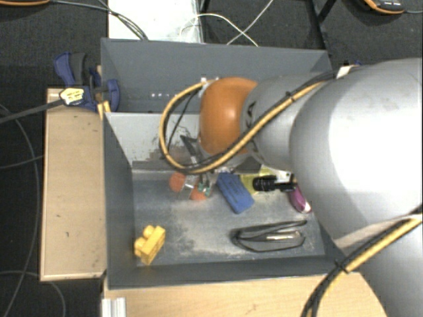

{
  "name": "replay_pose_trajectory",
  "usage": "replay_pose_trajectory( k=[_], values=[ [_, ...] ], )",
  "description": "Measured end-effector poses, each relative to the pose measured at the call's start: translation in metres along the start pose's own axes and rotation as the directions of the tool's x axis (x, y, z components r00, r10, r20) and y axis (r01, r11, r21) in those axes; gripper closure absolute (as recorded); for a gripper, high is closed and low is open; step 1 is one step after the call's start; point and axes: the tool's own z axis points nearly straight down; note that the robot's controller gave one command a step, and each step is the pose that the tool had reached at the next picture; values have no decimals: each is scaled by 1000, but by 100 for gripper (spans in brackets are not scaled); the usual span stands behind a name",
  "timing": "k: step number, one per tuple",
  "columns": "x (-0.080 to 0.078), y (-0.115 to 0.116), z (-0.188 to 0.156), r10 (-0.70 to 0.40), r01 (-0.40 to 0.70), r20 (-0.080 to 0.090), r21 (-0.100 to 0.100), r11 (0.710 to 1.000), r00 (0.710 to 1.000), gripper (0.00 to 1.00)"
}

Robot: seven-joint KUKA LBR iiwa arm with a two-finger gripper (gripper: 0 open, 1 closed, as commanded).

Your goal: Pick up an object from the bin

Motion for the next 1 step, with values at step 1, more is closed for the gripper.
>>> replay_pose_trajectory(
  k=[1],
  values=[
    [0, 0, 0, 0, 0, 0, 0, 1000, 1000, 100]
  ],
)
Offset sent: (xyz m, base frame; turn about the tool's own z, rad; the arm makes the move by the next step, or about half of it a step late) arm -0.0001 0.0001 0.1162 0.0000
